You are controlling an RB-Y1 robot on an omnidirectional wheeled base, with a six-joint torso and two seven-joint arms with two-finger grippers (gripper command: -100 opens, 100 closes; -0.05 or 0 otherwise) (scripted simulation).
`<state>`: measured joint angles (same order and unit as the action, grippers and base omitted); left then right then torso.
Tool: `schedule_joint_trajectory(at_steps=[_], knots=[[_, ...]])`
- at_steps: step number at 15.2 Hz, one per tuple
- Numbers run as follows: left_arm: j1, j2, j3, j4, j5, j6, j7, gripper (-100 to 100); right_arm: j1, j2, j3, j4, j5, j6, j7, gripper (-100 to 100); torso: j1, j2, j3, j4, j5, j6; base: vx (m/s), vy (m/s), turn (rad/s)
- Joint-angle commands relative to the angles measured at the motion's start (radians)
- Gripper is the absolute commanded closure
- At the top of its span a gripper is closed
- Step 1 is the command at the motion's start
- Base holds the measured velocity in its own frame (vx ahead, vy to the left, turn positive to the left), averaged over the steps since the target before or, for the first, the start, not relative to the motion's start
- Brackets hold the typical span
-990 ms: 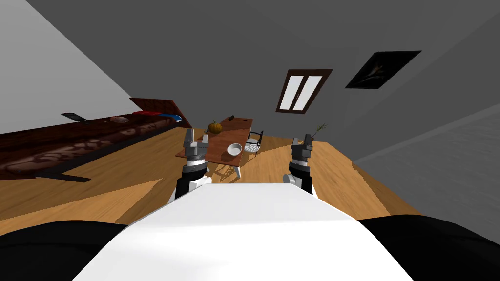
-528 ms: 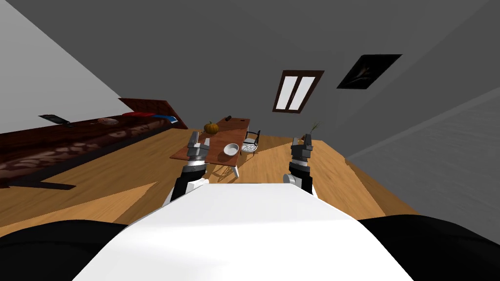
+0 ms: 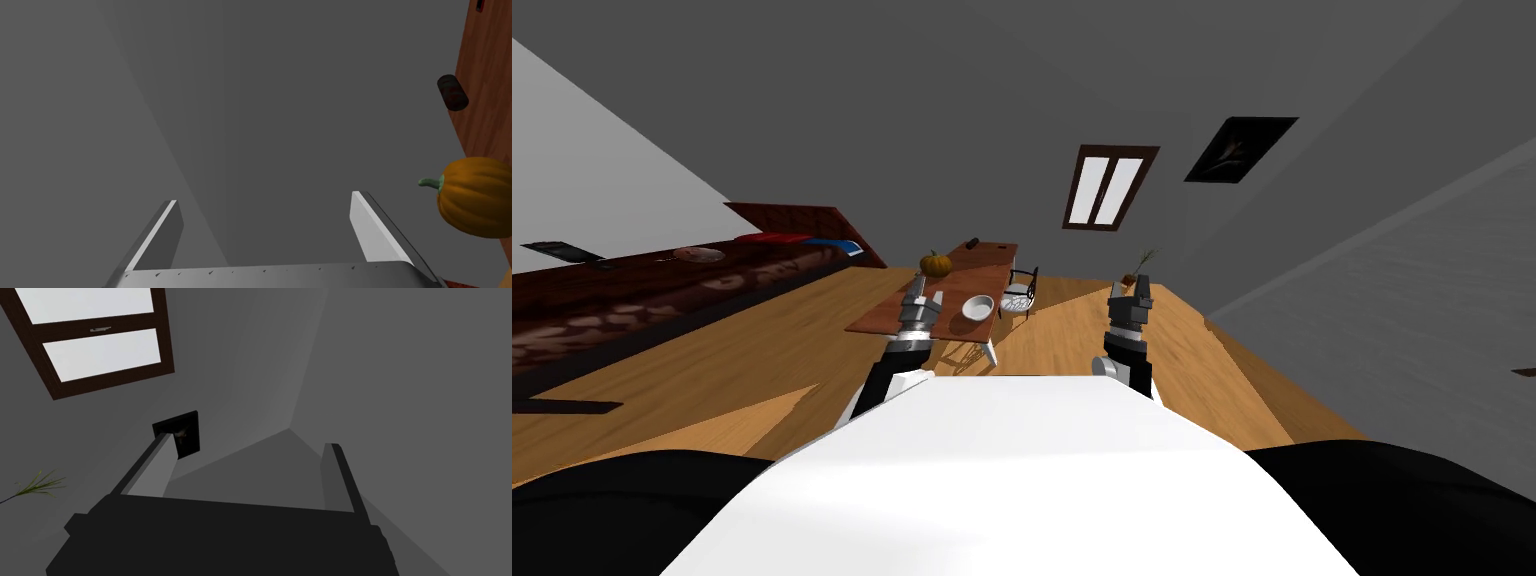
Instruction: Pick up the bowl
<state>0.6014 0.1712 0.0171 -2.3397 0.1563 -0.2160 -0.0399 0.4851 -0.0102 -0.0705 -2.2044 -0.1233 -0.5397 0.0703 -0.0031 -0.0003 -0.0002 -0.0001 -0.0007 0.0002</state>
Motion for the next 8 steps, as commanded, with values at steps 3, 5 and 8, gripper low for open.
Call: schedule_joint_trajectory(at_steps=[3,5,8], knots=[[0.009,0.006,0.015,0.001,0.012,0.07,0.001,-100,0.0,0.0,0.0,0.0,0.0,0.0,0.0,0,0.0,0.0,0.0,0.0,0.0,0.0,0.01,-0.043,-0.084],[0.018,0.01,0.026,0.004,0.02,0.117,0.001,-100,0.0,0.0,0.0,0.0,0.0,0.0,0.0,0,0.0,0.0,0.0,0.0,0.0,0.0,0.012,-0.039,-0.093],[0.027,0.012,0.038,0.008,0.029,0.166,0.0,-100,0.0,0.0,0.0,0.0,0.0,0.0,0.0,0,0.0,0.0,0.0,0.0,0.0,0.0,0.013,-0.039,-0.077]])
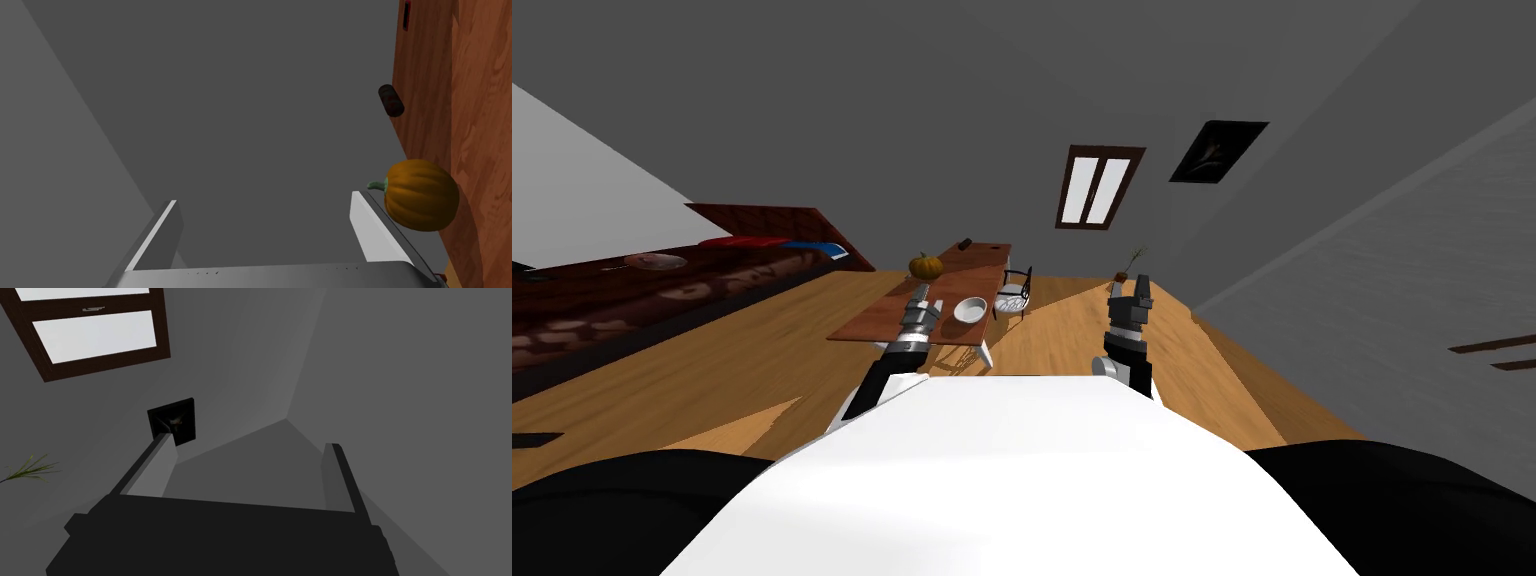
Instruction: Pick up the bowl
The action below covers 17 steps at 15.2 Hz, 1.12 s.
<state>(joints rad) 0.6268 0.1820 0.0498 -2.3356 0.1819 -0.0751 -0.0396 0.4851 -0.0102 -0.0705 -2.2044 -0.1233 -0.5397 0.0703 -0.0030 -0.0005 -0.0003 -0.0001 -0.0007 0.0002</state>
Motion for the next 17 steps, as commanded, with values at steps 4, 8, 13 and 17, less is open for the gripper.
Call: schedule_joint_trajectory(at_steps=[4,8,13,17], knots=[[0.019,0.004,0.031,0.014,0.021,0.11,-0.004,-100,0.0,0.0,0.0,0.0,0.0,0.0,0.0,0,0.0,-0.001,-0.001,0.0,0.0,0.0,0.027,-0.039,-0.098],[0.028,0.005,0.044,0.02,0.03,0.18,-0.007,-100,0.0,0.0,0.0,0.0,0.0,0.0,0.0,0,0.001,-0.001,-0.001,0.0,0.0,0.0,0.03,-0.027,-0.086],[0.045,0.005,0.074,0.034,0.047,0.265,-0.015,-100,0.0,0.0,0.0,0.0,0.0,0.0,0.0,0,0.001,-0.001,-0.001,0.0,0.0,0.0,0.034,-0.023,-0.08],[0.053,0.004,0.09,0.043,0.056,0.342,-0.02,-100,0.0,0.0,0.0,0.0,0.0,0.0,0.0,0,0.002,-0.002,-0.001,0.0,0.0,0.0,0.043,-0.018,-0.087]])
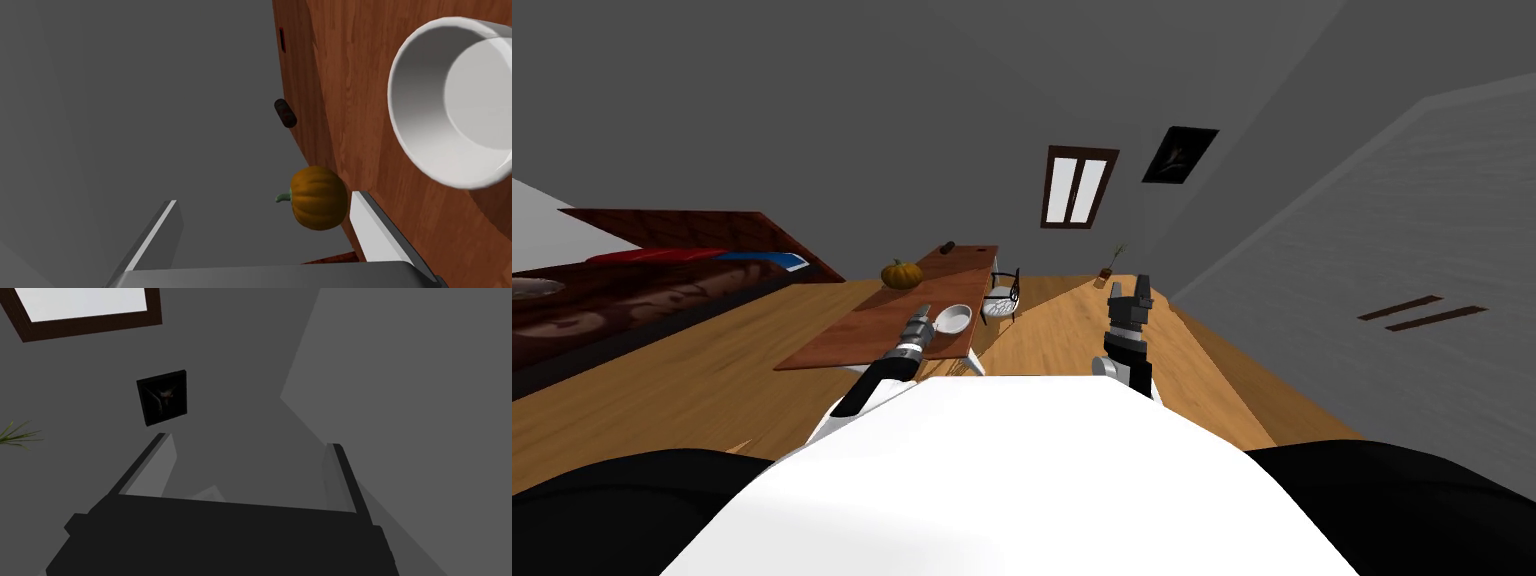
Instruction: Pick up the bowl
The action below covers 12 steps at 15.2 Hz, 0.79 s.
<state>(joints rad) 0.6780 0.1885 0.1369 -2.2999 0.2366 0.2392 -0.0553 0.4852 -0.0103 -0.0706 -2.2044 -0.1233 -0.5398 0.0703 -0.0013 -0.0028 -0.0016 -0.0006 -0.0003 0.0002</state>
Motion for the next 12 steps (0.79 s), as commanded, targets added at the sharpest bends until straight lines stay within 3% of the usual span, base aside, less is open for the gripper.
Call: schedule_joint_trajectory(at_steps=[1,4,9,10,12], knots=[[0.002,-0.003,0.003,0.007,0.001,0.029,-0.004,-100,0.0,0.0,0.0,0.0,0.0,0.0,0.0,0,0.0,0.0,0.0,0.0,0.0,0.0,0.039,-0.012,-0.036],[0.018,-0.005,0.035,0.025,0.018,0.111,-0.017,-100,0.0,0.0,0.0,0.0,0.0,0.0,0.0,0,0.0,0.0,0.0,0.0,0.0,0.0,0.06,-0.015,-0.119],[0.025,-0.008,0.052,0.035,0.026,0.194,-0.024,-100,0.0,0.0,0.0,0.0,0.0,0.0,0.0,0,0.001,-0.001,0.0,0.0,0.0,0.0,0.053,-0.006,-0.081],[0.032,-0.011,0.069,0.045,0.033,0.233,-0.032,-100,0.0,0.0,0.0,0.0,0.0,0.0,0.0,0,0.001,0.0,0.0,0.0,0.0,0.0,0.055,-0.003,-0.082],[0.032,-0.011,0.069,0.045,0.033,0.248,-0.032,-100,0.0,0.0,0.0,0.0,0.0,0.0,0.0,0,0.001,-0.001,-0.001,0.0,0.0,0.0,0.062,0.001,-0.073]])
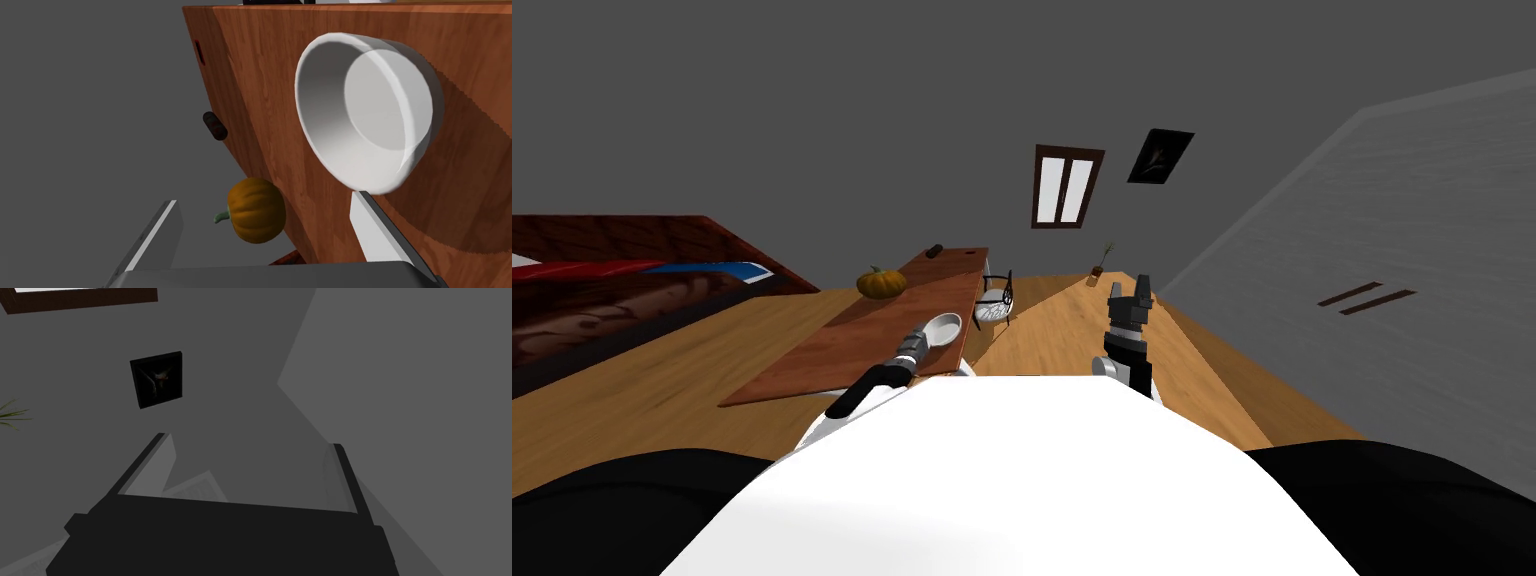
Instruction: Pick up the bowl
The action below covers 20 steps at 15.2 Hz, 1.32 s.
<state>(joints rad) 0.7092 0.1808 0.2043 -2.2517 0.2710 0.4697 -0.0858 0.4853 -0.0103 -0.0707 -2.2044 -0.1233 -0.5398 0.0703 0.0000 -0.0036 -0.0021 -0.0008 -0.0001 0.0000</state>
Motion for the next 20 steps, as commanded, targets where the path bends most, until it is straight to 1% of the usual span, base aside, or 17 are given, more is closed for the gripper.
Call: schedule_joint_trajectory(at_steps=[1,3,4,5,6,7,8,9,10,11,13,14,15,16,18,19,20], knots=[[0.008,-0.006,0.019,0.008,0.007,0.05,-0.01,-100,0.0,0.0,0.0,0.0,0.0,0.0,0.0,0,0.0,0.0,0.0,0.0,0.0,0.0,0.066,-0.001,-0.118],[0.008,-0.006,0.019,0.008,0.007,0.071,-0.01,-100,0.0,0.0,0.0,0.0,0.0,0.0,0.0,0,0.0,-0.001,0.0,0.0,0.0,0.0,0.056,0.006,-0.065],[0.014,-0.01,0.037,0.019,0.014,0.104,-0.018,-100,0.0,0.0,0.0,0.0,0.0,0.0,0.0,0,0.0,0.0,0.0,0.0,0.0,0.0,0.055,0.019,-0.07],[0.014,-0.01,0.037,0.019,0.014,0.123,-0.018,-100,0.0,0.0,0.0,0.0,0.0,0.0,0.0,0,0.001,0.0,0.0,0.0,0.0,0.0,0.062,0.02,-0.097],[0.02,-0.014,0.054,0.031,0.02,0.147,-0.028,-100,0.0,0.0,0.0,0.0,0.0,0.0,0.0,0,0.001,0.0,0.0,0.0,0.0,0.0,0.081,0.01,-0.137],[0.02,-0.014,0.054,0.031,0.02,0.17,-0.028,-100,0.0,0.0,0.0,0.0,0.0,0.0,0.0,0,0.001,-0.001,0.0,0.0,0.0,0.0,0.089,0.014,-0.117],[0.02,-0.014,0.054,0.031,0.02,0.173,-0.028,-100,0.0,0.0,0.0,0.0,0.0,0.0,0.0,0,0.001,-0.002,-0.001,0.0,0.0,0.0,0.062,0.016,-0.039],[0.026,-0.019,0.071,0.042,0.027,0.211,-0.037,-100,0.0,0.0,0.0,0.0,0.0,0.0,0.0,0,0.001,-0.001,-0.001,0.0,0.0,0.0,0.061,0.018,-0.073],[0.026,-0.019,0.071,0.042,0.027,0.222,-0.037,-100,0.0,0.0,0.0,0.0,0.0,0.0,0.0,0,0.001,-0.001,0.0,0.0,0.0,0.0,0.065,0.023,-0.089],[0.031,-0.023,0.087,0.054,0.033,0.252,-0.046,-100,0.0,0.0,0.0,0.0,0.0,0.0,0.0,0,0.001,-0.001,0.0,0.0,0.0,0.0,0.083,0.022,-0.133],[0.031,-0.023,0.087,0.054,0.033,0.269,-0.046,-100,0.0,0.0,0.0,0.0,0.0,0.0,0.0,0,0.001,-0.002,-0.001,0.0,0.0,0.0,0.073,0.022,-0.064],[0.036,-0.028,0.103,0.066,0.039,0.302,-0.056,-100,0.0,0.0,0.0,0.0,0.0,0.0,0.0,0,0.001,-0.001,-0.001,0.0,0.0,0.0,0.067,0.025,-0.061],[0.036,-0.028,0.103,0.066,0.039,0.314,-0.056,-100,0.0,0.0,0.0,0.0,0.0,0.0,0.0,0,0.001,-0.001,-0.001,0.0,0.0,0.0,0.07,0.028,-0.079],[0.04,-0.033,0.119,0.077,0.044,0.34,-0.066,-100,0.0,0.0,0.0,0.0,0.0,0.0,0.0,0,0.001,-0.001,-0.001,0.0,0.0,0.0,0.073,0.034,-0.117],[0.04,-0.033,0.119,0.077,0.044,0.357,-0.066,-100,0.0,0.0,0.0,0.0,0.0,0.0,0.0,0,0.002,-0.001,-0.001,0.0,0.0,0.0,0.062,0.032,-0.064],[0.044,-0.039,0.134,0.088,0.049,0.393,-0.075,-100,0.0,0.0,0.0,0.0,0.0,0.0,0.0,0,0.002,0.0,0.0,0.0,0.0,0.0,0.065,0.023,-0.07],[0.044,-0.039,0.134,0.088,0.049,0.398,-0.075,-100,0.0,0.0,0.0,0.0,0.0,0.0,0.0,0,0.001,-0.001,0.0,0.0,0.0,0.0,0.07,0.027,-0.076]])
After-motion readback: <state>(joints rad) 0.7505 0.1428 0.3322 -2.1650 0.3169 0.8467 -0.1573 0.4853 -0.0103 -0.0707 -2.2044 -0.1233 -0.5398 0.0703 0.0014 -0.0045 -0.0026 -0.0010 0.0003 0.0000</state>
